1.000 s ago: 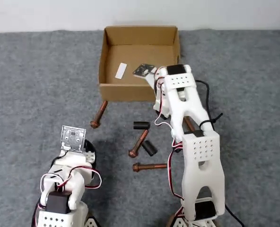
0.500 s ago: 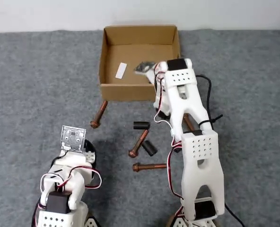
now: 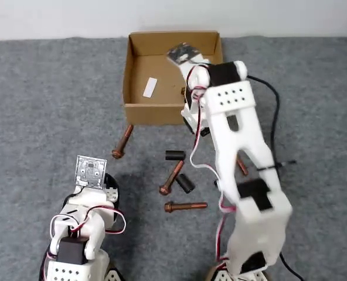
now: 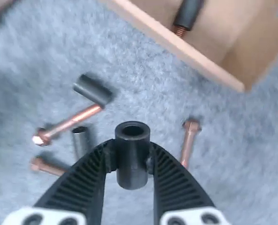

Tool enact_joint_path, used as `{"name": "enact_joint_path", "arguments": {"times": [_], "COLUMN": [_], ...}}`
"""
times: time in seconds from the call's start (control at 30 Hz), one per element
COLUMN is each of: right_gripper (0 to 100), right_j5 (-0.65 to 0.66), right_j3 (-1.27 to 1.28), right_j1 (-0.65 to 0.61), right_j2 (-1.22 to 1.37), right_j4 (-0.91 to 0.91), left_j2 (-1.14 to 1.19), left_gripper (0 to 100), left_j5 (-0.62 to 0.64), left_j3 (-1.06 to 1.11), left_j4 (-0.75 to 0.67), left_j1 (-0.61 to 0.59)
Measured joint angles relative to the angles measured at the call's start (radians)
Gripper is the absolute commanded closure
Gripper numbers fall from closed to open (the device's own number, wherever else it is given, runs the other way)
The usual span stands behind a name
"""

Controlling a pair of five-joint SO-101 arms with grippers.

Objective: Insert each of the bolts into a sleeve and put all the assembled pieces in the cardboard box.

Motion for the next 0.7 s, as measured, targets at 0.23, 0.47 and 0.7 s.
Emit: {"name": "enact_joint_path", "arguments": {"times": [0.23,0.47,0.7], "right_gripper": [98.9,98.9,98.9], "right_j5": [-0.284,-0.448,-0.462], "right_j3": [0.276,0.612,0.825], "right_j1": [0.017,0.147,0.282], "right_j2": [-0.331,-0.674,-1.037], "right_j4": [0.002,0.002,0.002], "left_j2": [0.0,0.032,0.33], "left_gripper": [99,99,99], "left_j5": [0.002,-0.003,-0.012], "left_j3": [-0.043,-0.265,-0.512], "left_j4": [0.0,0.083,0.193], "left_j1": [0.0,0.0,0.0]}}
